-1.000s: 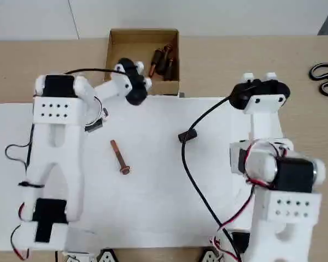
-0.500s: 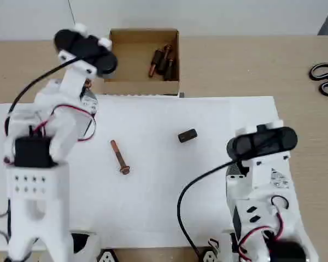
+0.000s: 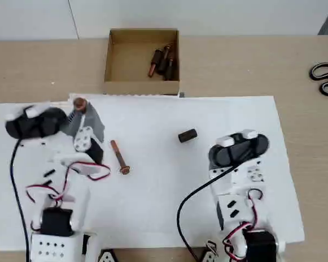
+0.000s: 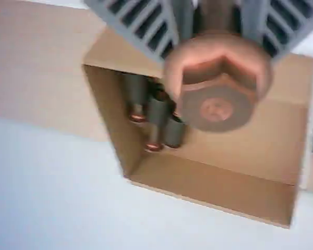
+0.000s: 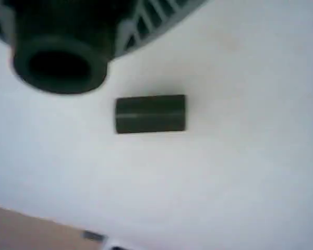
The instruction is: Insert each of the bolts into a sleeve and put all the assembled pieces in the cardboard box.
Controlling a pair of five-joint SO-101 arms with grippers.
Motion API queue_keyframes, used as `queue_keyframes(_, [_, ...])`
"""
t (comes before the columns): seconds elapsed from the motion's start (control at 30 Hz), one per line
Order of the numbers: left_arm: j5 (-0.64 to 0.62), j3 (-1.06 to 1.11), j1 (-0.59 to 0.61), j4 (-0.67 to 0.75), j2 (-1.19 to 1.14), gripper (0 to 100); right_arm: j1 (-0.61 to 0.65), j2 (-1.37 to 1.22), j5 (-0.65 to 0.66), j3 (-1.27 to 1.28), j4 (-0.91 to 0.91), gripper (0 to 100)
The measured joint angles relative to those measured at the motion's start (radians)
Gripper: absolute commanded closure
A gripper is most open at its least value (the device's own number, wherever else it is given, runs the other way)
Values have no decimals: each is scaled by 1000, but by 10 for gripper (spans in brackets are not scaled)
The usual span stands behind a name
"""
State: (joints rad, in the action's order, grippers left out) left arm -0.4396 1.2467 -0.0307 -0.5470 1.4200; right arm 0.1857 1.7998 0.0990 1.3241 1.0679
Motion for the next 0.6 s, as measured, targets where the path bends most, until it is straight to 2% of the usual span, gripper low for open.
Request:
queue_keyframes(0.23, [-129,163,-81,15,190,994,196,0,-84,153,-178,995])
queue_keyframes(0.4, [-149,245,-94,15,265,994,324,0,-87,239,-256,995])
queue_keyframes(0.6, [-152,261,-216,15,324,994,425,0,-87,290,-318,995])
